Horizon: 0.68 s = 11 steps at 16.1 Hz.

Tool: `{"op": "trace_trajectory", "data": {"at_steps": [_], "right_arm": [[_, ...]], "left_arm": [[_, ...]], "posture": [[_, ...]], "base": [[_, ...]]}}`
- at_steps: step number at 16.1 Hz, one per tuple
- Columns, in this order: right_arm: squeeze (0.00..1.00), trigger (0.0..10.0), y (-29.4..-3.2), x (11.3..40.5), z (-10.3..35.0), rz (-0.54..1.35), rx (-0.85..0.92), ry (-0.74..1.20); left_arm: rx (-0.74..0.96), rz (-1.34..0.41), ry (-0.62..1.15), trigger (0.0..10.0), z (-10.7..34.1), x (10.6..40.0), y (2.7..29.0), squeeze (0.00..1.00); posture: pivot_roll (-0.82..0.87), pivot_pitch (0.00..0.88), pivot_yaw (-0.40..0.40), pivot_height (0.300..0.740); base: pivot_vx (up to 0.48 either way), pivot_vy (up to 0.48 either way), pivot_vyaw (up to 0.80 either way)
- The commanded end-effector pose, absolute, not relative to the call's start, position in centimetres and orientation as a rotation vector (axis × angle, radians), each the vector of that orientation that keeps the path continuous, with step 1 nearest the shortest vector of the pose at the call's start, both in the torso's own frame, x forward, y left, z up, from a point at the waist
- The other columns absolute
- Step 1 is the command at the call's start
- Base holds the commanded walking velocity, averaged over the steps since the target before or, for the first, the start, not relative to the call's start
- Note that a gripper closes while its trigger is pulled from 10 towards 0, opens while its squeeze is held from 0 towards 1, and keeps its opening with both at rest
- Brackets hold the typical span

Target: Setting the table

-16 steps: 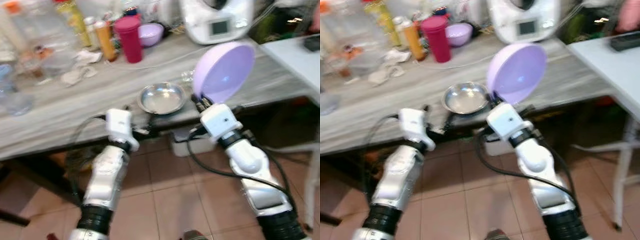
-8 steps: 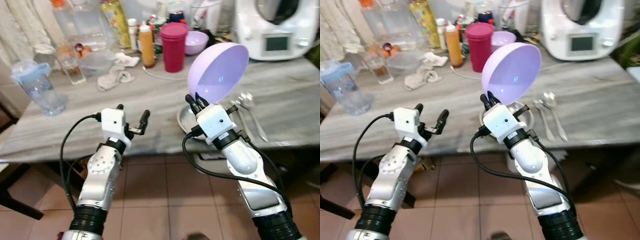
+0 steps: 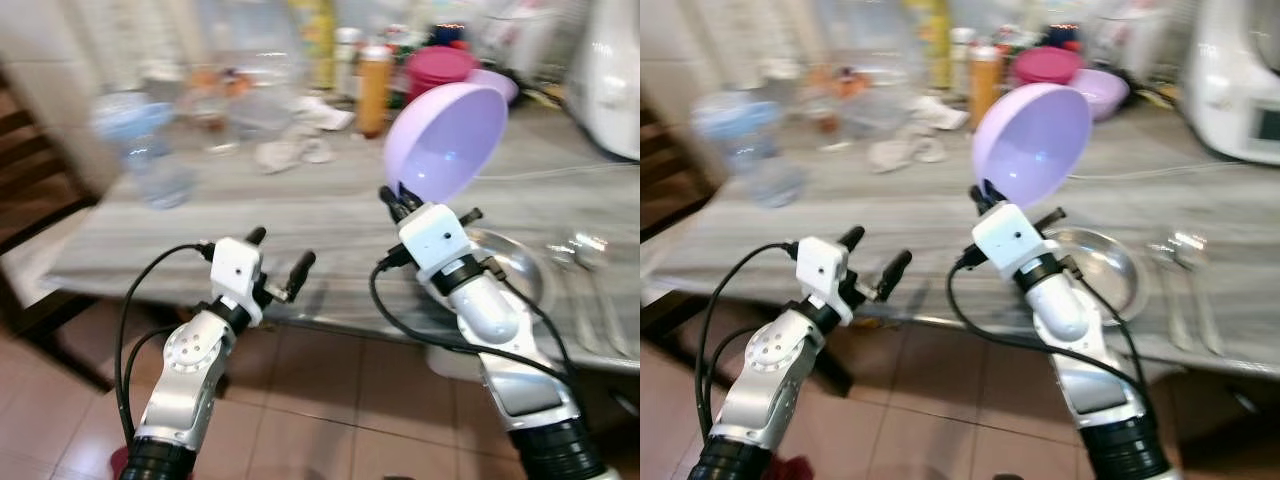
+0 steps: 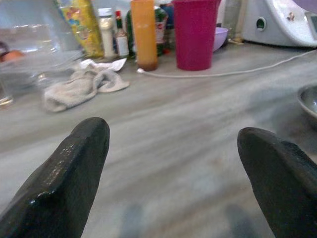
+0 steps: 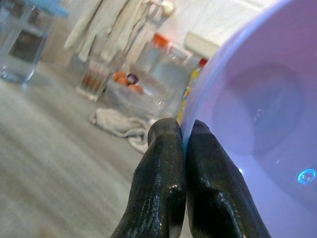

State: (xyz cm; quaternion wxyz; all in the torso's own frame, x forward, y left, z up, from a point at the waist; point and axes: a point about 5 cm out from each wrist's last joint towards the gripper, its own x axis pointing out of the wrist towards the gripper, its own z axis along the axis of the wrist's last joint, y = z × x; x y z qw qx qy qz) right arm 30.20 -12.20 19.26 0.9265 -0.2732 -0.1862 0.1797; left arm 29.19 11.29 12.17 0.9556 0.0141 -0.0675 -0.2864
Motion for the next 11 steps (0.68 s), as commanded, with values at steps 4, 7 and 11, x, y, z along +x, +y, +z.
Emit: {"op": "trace_trajectory", "data": {"at_steps": [4,7,11], "right_arm": [[0.0,10.0,-13.9,31.3,18.9,0.365,-0.586,-0.258],[0.0,10.0,-15.5,32.2,19.4,0.416,-0.592,-0.151],[0.0,10.0,-17.1,33.2,20.5,0.559,-0.557,0.02]], "left_arm": [[0.098,-0.829,-0.146,10.0,12.3,27.2,10.4,0.0],[0.127,-0.893,-0.142,10.0,12.5,26.8,10.3,0.0],[0.136,-0.928,-0.159,10.0,12.8,26.7,10.0,0.0]], "posture": [[-0.26,0.095,0.062,0.74],[-0.27,0.109,0.061,0.74],[-0.27,0.116,0.051,0.74]], "base": [[0.0,0.0,0.0],[0.0,0.0,0.0],[0.0,0.0,0.0]]}}
